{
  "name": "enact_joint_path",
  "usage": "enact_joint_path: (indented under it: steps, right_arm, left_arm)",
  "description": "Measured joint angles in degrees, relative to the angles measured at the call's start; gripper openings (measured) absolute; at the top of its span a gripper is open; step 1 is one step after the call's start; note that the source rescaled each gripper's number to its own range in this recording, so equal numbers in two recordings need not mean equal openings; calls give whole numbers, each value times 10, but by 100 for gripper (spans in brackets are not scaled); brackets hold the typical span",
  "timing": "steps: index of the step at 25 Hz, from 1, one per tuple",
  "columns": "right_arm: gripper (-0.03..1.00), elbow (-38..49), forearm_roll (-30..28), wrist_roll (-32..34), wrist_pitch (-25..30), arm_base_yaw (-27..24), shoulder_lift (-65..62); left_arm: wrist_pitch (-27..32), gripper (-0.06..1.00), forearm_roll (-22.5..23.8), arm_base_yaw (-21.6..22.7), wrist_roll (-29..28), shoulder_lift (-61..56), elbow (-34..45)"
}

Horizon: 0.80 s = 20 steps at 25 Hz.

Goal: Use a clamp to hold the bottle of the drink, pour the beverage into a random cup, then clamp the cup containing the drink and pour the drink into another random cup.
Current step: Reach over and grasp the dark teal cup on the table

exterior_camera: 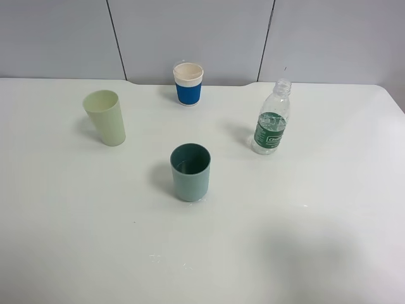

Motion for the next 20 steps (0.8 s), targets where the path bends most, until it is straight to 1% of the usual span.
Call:
enact_joint_path:
  steps: [20]
  right_arm:
    - [100,0,0,0,0,0,0]
  left_arm:
    - [0,100,4,0,-9,0,0]
